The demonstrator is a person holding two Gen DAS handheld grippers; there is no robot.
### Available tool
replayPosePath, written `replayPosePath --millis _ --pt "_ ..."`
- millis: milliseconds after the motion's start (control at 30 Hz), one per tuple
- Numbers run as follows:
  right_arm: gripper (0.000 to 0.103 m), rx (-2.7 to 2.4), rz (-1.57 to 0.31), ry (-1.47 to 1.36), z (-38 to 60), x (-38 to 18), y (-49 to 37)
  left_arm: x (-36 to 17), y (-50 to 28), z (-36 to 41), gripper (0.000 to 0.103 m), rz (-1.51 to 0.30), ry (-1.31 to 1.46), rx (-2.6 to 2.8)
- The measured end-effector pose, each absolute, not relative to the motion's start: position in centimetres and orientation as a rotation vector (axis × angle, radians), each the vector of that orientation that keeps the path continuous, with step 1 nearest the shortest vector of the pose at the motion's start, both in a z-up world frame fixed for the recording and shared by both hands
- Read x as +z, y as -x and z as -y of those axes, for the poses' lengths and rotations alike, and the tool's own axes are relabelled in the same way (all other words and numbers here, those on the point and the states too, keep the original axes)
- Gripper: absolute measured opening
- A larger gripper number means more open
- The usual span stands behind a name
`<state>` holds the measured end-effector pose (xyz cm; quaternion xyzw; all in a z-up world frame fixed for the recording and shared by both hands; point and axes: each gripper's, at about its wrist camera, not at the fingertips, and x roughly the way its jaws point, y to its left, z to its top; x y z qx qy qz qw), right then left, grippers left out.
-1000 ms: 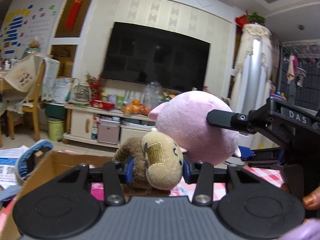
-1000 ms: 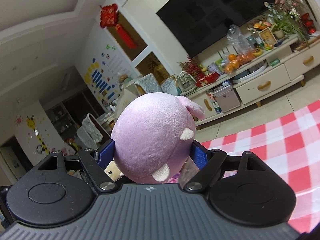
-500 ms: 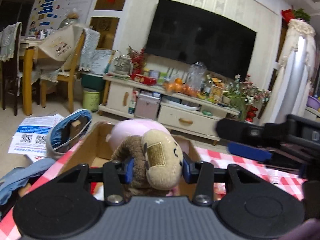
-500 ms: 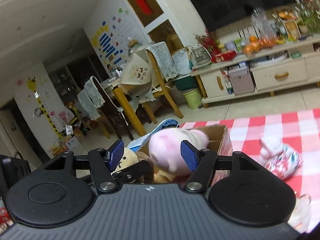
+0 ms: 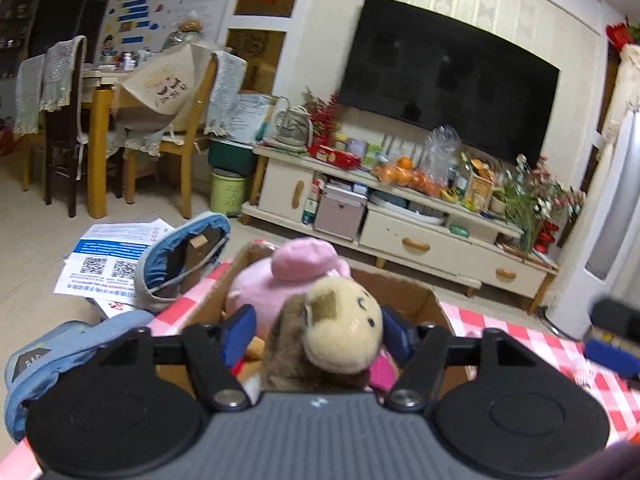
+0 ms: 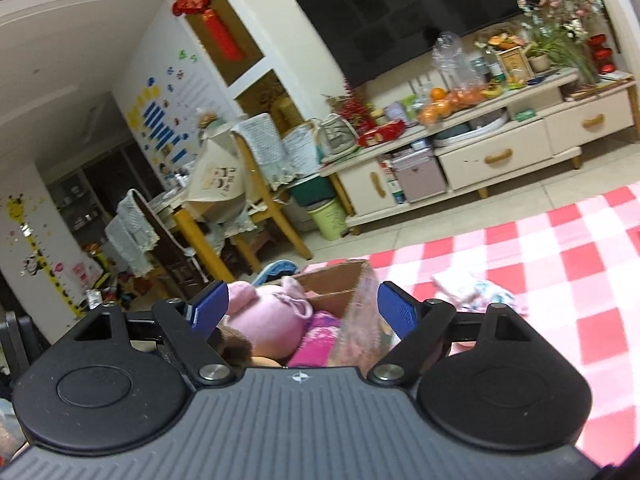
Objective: Organize soft objects
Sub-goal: 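Carry both plush toys into the cardboard box and open both tools, then withdraw both open tools from the box back over the table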
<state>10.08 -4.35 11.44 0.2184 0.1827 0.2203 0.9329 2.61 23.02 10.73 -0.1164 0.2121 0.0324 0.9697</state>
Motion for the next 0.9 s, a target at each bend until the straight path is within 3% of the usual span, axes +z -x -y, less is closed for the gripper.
replayPosePath --millis 500,800,900 --pt "0.103 0.308 -0.352 -0.439 6.9 10.8 -6.0 11.6 -2.3 -22.4 0.076 -0.418 0.371 -0.05" --pt "0.103 0.259 -0.317 -0.416 7.3 11.0 -5.9 12.1 -1.7 -21.8 0.094 -0.398 0.356 0.0" --pt "0.103 0.25 -0.314 -0.412 7.4 10.8 -5.9 12.2 -1.6 -21.3 0.095 -0.398 0.344 -0.001"
